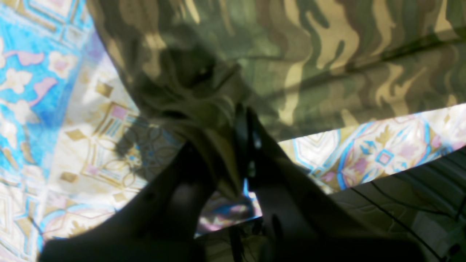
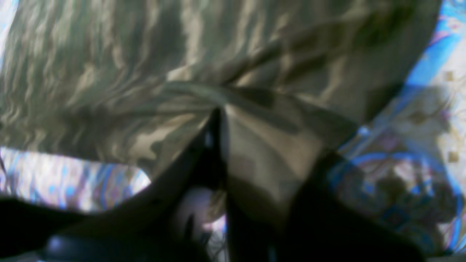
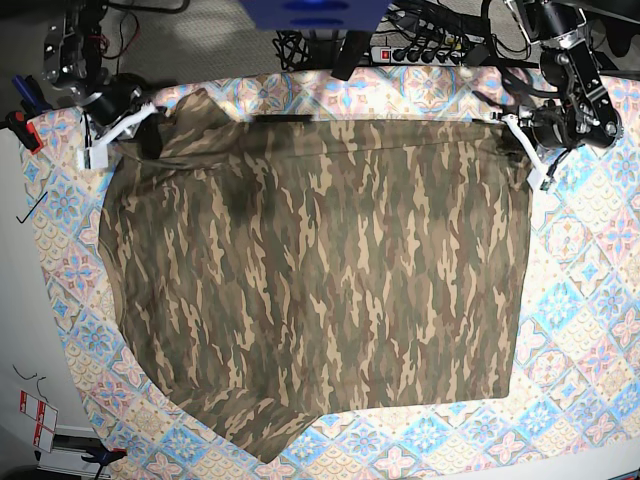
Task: Fold the T-shirt properly
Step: 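Lift the shoulder edge with both grippers and pull it toward the hem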
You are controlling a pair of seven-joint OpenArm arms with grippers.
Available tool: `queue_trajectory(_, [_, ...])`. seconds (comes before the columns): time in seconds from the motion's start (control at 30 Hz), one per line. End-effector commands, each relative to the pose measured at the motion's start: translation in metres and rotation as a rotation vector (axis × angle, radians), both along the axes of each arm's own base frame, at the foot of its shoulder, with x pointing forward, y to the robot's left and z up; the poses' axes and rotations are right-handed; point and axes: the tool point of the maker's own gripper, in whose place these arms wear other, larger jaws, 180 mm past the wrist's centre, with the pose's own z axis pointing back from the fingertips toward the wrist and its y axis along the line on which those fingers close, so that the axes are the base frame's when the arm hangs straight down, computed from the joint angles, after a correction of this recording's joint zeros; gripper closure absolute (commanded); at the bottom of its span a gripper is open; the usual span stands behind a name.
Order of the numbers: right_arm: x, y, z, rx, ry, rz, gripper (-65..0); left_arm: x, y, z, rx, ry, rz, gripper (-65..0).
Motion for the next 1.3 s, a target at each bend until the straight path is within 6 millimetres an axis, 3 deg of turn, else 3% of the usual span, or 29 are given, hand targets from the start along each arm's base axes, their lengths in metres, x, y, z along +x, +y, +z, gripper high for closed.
queue_trajectory(0.0, [0.011,-0.008,0.013,-0.017,-0.046,-0.017,-0.3,0.011,0.012,0.01,0.038,-0.022,0.001,0.0])
queue_trajectory(0.2, [0.041,0.002,0.033,-0.034,-0.063,0.047,-0.3,0.04,0.019,0.024,0.059,-0.082,-0.001,0.0])
queue_trajectory(0.53, [0.083,-0.005,0.051,-0.053,-0.076,0.032,-0.3,0.073,0.04,0.04,0.196,-0.097,-0.005,0.0])
queue_trajectory(0.7, [0.103,-0.013,0.057,-0.148,-0.064,0.059,-0.3,0.091,0.054,0.053,0.28,-0.107,0.003,0.0])
queue_trajectory(1.0, [0.128,-0.021,0.048,-0.177,-0.009,0.044,-0.3,0.11,0.054,0.024,0.219,-0.033,0.034,0.0])
queue_trajectory(1.27, [0.141,-0.026,0.043,-0.152,0.003,0.019,-0.3,0.132,0.058,0.039,0.235,-0.083,0.039,0.0])
